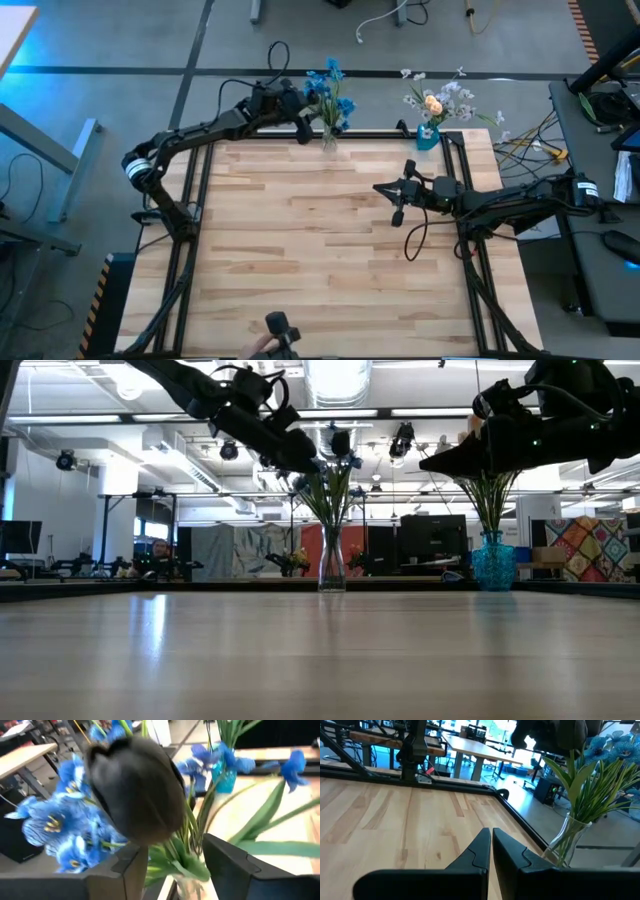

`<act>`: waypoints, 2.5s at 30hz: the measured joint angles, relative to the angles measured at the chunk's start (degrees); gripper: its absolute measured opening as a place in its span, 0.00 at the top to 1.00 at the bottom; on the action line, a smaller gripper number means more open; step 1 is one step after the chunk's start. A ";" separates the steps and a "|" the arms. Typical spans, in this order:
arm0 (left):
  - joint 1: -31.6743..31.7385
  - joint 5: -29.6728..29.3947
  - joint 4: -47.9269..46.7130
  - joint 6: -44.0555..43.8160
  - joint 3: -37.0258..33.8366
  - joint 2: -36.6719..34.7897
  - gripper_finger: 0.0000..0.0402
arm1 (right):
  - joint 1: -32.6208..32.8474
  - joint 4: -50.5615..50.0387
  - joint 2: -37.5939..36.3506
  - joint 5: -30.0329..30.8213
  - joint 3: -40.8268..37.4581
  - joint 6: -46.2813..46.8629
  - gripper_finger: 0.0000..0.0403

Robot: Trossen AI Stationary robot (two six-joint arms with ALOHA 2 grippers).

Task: Sort flowers into vase by color
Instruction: Put the black tulip into the transparent vase, then return to Home Position

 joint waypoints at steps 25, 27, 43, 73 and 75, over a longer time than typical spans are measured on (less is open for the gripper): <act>-3.85 -3.21 12.64 1.46 -26.06 -14.94 0.52 | -0.02 -0.72 0.00 0.00 -0.04 -0.53 0.97; -4.57 -3.20 13.62 1.01 -30.53 -19.15 0.53 | -0.02 -1.88 -0.06 0.00 -0.04 -0.78 0.97; -12.32 -3.02 31.20 -7.35 -56.02 -38.32 0.82 | -0.03 -18.80 -10.98 -0.63 -0.06 -1.73 0.97; -22.47 -2.73 38.19 -10.49 -73.55 -59.87 1.00 | 0.00 -33.55 -44.99 -4.98 -11.21 -0.18 0.97; -22.47 -2.75 37.30 -10.17 -73.55 -61.32 1.00 | 0.00 -35.02 -47.16 -4.73 -11.21 -0.63 0.97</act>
